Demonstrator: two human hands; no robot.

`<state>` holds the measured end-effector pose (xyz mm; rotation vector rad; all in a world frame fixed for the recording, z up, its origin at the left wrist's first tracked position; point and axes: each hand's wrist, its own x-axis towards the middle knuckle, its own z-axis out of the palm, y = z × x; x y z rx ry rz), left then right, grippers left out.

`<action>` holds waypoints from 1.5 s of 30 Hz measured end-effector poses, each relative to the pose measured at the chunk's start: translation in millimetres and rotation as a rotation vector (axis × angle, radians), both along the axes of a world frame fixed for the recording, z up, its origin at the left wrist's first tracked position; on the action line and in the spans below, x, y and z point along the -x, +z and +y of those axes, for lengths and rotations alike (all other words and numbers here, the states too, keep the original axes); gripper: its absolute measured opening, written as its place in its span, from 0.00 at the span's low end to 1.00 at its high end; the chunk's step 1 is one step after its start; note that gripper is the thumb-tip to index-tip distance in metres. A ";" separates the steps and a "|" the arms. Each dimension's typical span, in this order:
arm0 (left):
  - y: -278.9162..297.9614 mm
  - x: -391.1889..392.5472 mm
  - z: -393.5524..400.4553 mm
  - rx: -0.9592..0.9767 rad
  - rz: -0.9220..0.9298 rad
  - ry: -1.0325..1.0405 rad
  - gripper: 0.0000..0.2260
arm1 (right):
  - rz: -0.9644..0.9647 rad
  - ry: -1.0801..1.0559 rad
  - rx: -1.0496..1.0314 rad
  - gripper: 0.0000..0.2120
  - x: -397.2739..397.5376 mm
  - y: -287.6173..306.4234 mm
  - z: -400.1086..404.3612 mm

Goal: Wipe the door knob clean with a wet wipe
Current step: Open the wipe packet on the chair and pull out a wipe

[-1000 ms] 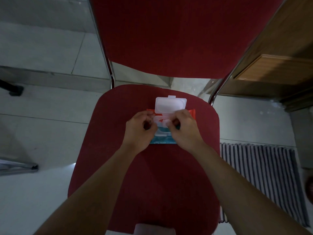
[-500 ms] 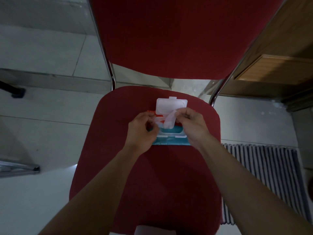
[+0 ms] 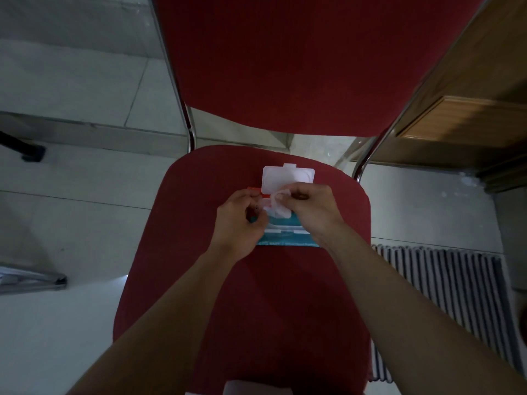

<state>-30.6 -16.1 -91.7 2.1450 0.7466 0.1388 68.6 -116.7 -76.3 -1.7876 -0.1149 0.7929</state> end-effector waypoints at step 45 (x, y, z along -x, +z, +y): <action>18.1 -13.3 -7.8 0.209 0.168 -0.132 0.49 | 0.648 -0.460 -0.391 0.10 5.1 4.1 -67.5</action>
